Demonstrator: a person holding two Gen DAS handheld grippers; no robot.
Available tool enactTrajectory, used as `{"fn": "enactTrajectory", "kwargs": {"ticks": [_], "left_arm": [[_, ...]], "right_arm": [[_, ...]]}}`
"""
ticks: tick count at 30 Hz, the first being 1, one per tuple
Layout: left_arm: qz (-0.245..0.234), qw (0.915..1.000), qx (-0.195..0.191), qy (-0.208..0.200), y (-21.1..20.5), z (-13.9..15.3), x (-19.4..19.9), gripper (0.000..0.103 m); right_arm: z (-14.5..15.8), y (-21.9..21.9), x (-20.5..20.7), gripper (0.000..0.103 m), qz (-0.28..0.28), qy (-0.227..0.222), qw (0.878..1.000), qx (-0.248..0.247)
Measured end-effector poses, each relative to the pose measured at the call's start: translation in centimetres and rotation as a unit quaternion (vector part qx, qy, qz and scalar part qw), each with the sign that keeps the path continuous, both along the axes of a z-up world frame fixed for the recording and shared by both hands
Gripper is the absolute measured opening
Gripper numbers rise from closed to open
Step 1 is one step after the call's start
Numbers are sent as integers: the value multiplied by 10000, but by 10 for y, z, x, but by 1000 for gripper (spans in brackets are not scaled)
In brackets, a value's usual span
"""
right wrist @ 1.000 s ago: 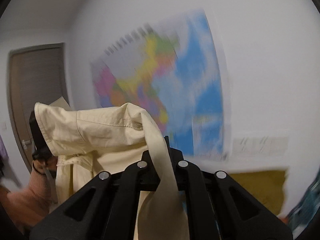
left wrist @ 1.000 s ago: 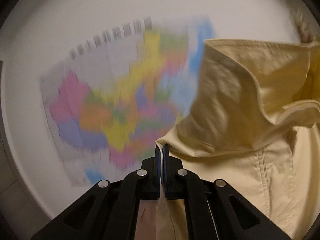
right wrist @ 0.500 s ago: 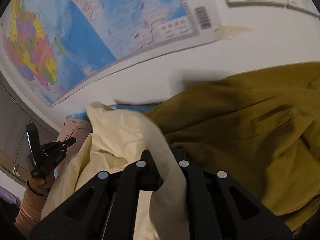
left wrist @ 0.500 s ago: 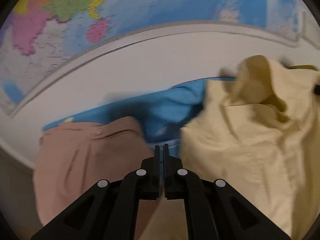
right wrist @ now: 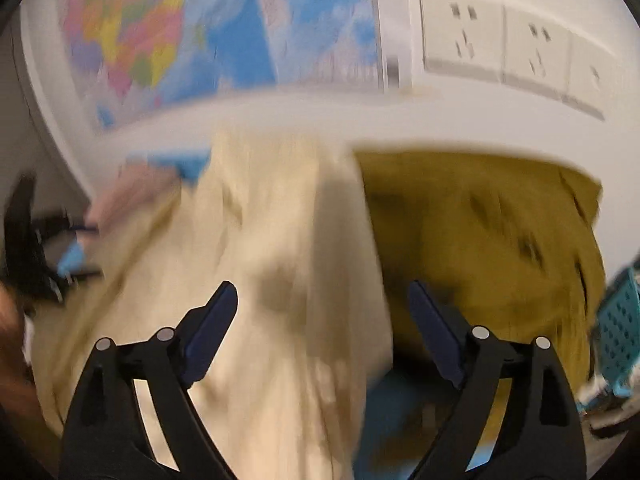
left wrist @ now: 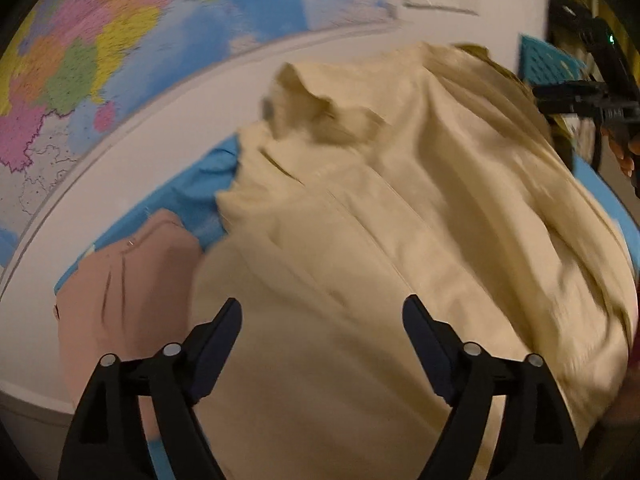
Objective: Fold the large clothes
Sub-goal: 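Lay the held yellow shirt flat onto the bed and open both grippers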
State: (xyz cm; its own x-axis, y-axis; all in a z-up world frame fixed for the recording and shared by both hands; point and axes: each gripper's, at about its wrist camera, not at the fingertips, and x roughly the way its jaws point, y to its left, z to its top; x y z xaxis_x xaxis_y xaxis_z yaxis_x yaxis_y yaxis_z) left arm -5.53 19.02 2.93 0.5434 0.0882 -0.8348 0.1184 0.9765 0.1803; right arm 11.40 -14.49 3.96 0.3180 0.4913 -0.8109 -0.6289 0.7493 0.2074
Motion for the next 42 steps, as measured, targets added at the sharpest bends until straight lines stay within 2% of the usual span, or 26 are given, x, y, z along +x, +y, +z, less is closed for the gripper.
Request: {"fn": "enactTrajectory", "kwargs": {"ticks": [2,3,4,5,6,7,8,10,11,14,16,17,19,20,22,23,24,25,26,27,28,31,32,35,38,42], "left_arm": [[26,9991,402,130,-6,-14,-10,82],[47,9989,435,194,-4,-21,-10,80],[68,9986,418,306,-4,-28,-12,67],[144,9980,435,435,-2,-36,-10,49],[235,9976,462,448,2,-40,-7,39],[321,9978,410,409,6,-41,-5,15],[412,9981,312,346,11,-38,-4,3],[707,9974,168,-26,24,-17,-6,3],[846,9954,165,-410,32,3,-11,3],[1348,9846,103,-1107,62,51,-26,2],[1683,9753,192,-1416,82,67,-35,2],[1869,9711,311,-1454,93,67,-36,2],[2182,9664,401,-1300,112,52,-35,3],[2304,9647,589,-1134,119,38,-33,5],[2684,9510,1401,-629,130,-6,-23,11],[2778,9468,1582,-360,136,-26,-18,14],[2759,9478,1583,-197,140,-37,-16,16],[2788,9483,1515,-82,145,-47,-16,22],[2851,9475,1443,-70,149,-49,-16,30],[2931,9477,1256,-103,154,-46,-19,33],[2964,9502,942,-189,159,-39,-25,35],[2949,9536,343,-498,164,-15,-43,43],[2871,9553,250,-667,161,-6,-53,44],[2577,9617,172,-920,144,5,-66,49],[2165,9687,294,-1181,114,17,-77,51],[1699,9738,133,-1504,81,35,-83,56]], "right_arm": [[-20,-17,-21,76,66,247,9996,-66],[-30,-22,-29,74,76,386,9992,-65],[-39,-26,-33,63,79,531,9986,12],[-46,-29,-33,37,85,683,9975,165],[-51,-30,-32,23,76,779,9965,277],[-52,-30,-30,6,73,775,9965,310],[-45,-30,-29,4,74,606,9976,313],[-18,-37,-28,3,-28,222,9990,397],[8,-45,-27,3,-108,-191,9992,348],[66,-63,-18,3,-431,-1083,9932,74],[87,-59,-12,3,-550,-1710,9821,-571],[86,-57,-6,3,-634,-1804,9787,-740],[64,-53,13,5,-770,-1593,9781,-1093],[53,-53,18,7,-831,-1486,9785,-1165],[21,-51,30,11,-934,-1130,9810,-1268],[5,-54,34,15,-1034,-928,9819,-1285],[-6,-57,36,19,-1144,-792,9827,-1221],[-10,-59,35,28,-1170,-712,9838,-1158],[-12,-60,33,43,-1184,-619,9859,-1008],[-9,-63,28,52,-1258,-630,9866,-828],[-1,-70,19,66,-1324,-699,9871,-564],[17,-86,-7,74,-1275,-780,9887,80],[19,-94,-15,80,-1261,-761,9888,248],[8,-122,-41,86,-1248,-520,9882,714],[-28,-151,-63,89,-1436,-62,9859,858],[-73,-171,-82,89,-1641,635,9787,1058]]}}
